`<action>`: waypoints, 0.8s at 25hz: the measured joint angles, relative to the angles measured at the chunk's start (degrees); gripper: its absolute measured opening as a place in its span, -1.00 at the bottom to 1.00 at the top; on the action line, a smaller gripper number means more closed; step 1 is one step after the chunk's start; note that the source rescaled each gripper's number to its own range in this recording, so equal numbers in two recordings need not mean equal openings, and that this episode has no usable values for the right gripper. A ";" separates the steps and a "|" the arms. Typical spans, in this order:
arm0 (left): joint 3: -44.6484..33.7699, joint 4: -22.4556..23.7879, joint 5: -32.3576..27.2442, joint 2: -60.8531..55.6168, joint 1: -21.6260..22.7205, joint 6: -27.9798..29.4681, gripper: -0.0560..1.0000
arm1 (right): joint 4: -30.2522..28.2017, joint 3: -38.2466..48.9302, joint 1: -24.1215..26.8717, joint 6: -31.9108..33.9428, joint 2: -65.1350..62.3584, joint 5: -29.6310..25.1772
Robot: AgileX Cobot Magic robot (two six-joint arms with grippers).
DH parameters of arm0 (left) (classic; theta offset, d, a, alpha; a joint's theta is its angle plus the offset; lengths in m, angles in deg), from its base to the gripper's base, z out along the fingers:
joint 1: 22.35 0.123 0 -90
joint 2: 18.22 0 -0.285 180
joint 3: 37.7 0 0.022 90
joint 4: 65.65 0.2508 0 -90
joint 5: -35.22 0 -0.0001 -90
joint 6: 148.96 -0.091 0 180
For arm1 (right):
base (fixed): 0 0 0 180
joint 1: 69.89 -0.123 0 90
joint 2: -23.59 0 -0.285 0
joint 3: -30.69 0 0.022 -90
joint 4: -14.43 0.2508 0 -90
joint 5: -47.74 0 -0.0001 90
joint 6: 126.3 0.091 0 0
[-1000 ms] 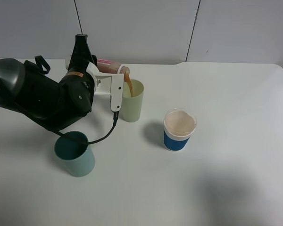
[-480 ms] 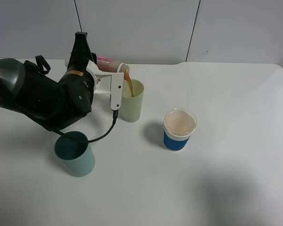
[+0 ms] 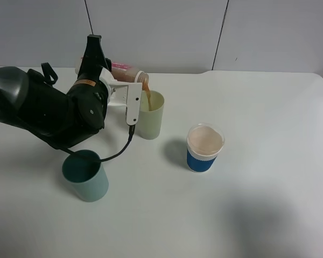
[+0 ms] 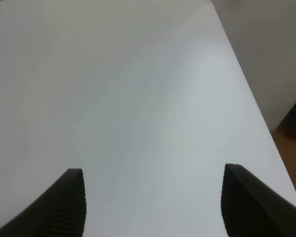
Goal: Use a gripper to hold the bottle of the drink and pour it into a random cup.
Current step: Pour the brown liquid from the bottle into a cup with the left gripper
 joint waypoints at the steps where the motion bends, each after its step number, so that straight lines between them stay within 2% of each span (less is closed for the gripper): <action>1: 0.00 0.04 0.05 0.00 0.00 -0.42 -0.85 | 0.00 0.00 0.00 0.00 0.00 0.00; 5: 0.00 0.04 0.10 0.00 0.00 -2.06 -0.85 | 0.00 0.00 0.00 0.00 0.00 0.00; 20: 0.00 0.04 1.98 0.00 0.00 -2.22 -0.85 | 0.00 0.00 0.00 0.00 0.00 0.00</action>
